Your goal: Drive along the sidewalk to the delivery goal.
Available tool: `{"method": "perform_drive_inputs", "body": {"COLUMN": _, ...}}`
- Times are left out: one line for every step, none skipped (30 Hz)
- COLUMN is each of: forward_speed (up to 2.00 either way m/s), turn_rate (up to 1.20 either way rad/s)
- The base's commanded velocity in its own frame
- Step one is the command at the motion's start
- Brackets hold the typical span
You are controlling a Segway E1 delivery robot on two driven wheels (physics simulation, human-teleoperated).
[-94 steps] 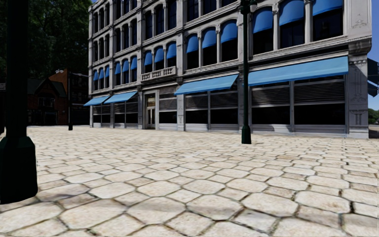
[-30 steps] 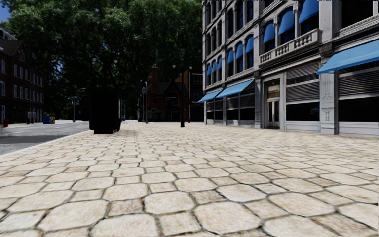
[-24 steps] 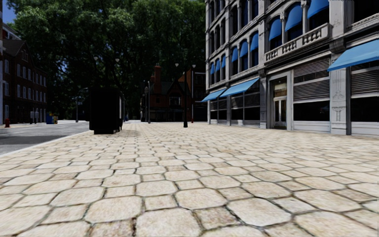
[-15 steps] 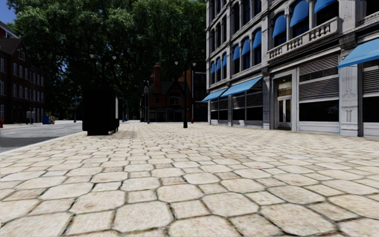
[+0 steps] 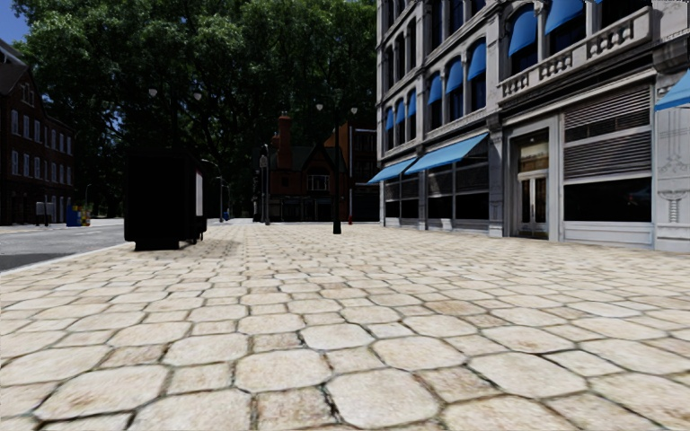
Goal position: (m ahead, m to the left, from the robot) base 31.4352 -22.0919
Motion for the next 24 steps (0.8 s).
{"method": "perform_drive_inputs", "body": {"forward_speed": 2.00, "turn_rate": 0.00}}
{"method": "perform_drive_inputs", "body": {"forward_speed": 2.00, "turn_rate": 0.00}}
{"method": "perform_drive_inputs", "body": {"forward_speed": 2.00, "turn_rate": 0.00}}
{"method": "perform_drive_inputs", "body": {"forward_speed": 2.00, "turn_rate": 0.00}}
{"method": "perform_drive_inputs", "body": {"forward_speed": 2.00, "turn_rate": 0.00}}
{"method": "perform_drive_inputs", "body": {"forward_speed": 2.00, "turn_rate": 0.00}}
{"method": "perform_drive_inputs", "body": {"forward_speed": 2.00, "turn_rate": 0.00}}
{"method": "perform_drive_inputs", "body": {"forward_speed": 2.00, "turn_rate": 0.00}}
{"method": "perform_drive_inputs", "body": {"forward_speed": 2.00, "turn_rate": 0.00}}
{"method": "perform_drive_inputs", "body": {"forward_speed": 2.00, "turn_rate": 0.00}}
{"method": "perform_drive_inputs", "body": {"forward_speed": 2.00, "turn_rate": 0.00}}
{"method": "perform_drive_inputs", "body": {"forward_speed": 2.00, "turn_rate": 0.00}}
{"method": "perform_drive_inputs", "body": {"forward_speed": 2.00, "turn_rate": 0.00}}
{"method": "perform_drive_inputs", "body": {"forward_speed": 2.00, "turn_rate": 0.00}}
{"method": "perform_drive_inputs", "body": {"forward_speed": 2.00, "turn_rate": 0.00}}
{"method": "perform_drive_inputs", "body": {"forward_speed": 2.00, "turn_rate": 0.00}}
{"method": "perform_drive_inputs", "body": {"forward_speed": 2.00, "turn_rate": 0.00}}
{"method": "perform_drive_inputs", "body": {"forward_speed": 2.00, "turn_rate": 0.00}}
{"method": "perform_drive_inputs", "body": {"forward_speed": 2.00, "turn_rate": 0.00}}
{"method": "perform_drive_inputs", "body": {"forward_speed": 2.00, "turn_rate": 0.00}}
{"method": "perform_drive_inputs", "body": {"forward_speed": 2.00, "turn_rate": 0.00}}
{"method": "perform_drive_inputs", "body": {"forward_speed": 2.00, "turn_rate": 0.00}}
{"method": "perform_drive_inputs", "body": {"forward_speed": 2.00, "turn_rate": 0.00}}
{"method": "perform_drive_inputs", "body": {"forward_speed": 2.00, "turn_rate": 0.00}}
